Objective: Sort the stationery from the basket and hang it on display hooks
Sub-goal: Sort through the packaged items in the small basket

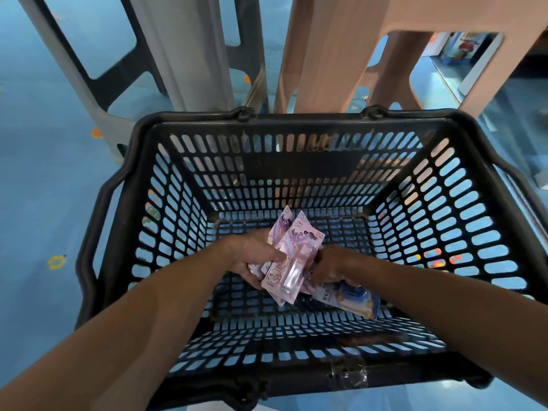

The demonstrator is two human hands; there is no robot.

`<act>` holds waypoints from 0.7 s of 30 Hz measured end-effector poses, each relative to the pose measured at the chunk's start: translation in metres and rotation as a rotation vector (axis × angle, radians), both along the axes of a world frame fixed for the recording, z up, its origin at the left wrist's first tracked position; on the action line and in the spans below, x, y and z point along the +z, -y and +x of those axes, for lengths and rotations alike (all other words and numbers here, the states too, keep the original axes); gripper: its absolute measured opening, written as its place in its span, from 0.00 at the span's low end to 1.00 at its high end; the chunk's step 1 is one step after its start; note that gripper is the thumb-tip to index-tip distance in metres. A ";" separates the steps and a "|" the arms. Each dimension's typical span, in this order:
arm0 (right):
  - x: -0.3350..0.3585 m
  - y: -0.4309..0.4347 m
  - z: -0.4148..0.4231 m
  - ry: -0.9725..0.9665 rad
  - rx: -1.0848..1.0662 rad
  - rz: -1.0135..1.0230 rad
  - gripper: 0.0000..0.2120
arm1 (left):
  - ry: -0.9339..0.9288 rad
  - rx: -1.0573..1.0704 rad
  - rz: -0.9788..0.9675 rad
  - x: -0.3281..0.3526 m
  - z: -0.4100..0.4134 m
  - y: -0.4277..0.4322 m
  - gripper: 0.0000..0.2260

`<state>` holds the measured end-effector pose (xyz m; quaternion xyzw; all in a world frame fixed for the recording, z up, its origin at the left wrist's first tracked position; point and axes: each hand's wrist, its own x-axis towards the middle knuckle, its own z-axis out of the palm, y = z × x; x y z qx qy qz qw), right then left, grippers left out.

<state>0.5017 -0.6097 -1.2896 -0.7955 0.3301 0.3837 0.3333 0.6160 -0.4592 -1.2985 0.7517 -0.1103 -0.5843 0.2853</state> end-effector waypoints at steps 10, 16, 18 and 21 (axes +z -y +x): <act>-0.017 -0.001 -0.004 -0.056 0.256 -0.440 0.28 | 0.029 -0.044 -0.008 -0.003 0.003 -0.002 0.14; -0.021 0.004 -0.005 0.007 0.165 -0.431 0.24 | 0.033 -0.064 -0.006 -0.004 0.004 -0.003 0.12; -0.021 0.005 -0.007 0.016 0.100 -0.412 0.20 | 0.034 -0.067 0.000 -0.004 0.005 -0.004 0.13; -0.020 0.005 -0.009 0.015 0.035 -0.403 0.19 | 0.024 -0.068 -0.002 -0.004 0.005 -0.004 0.15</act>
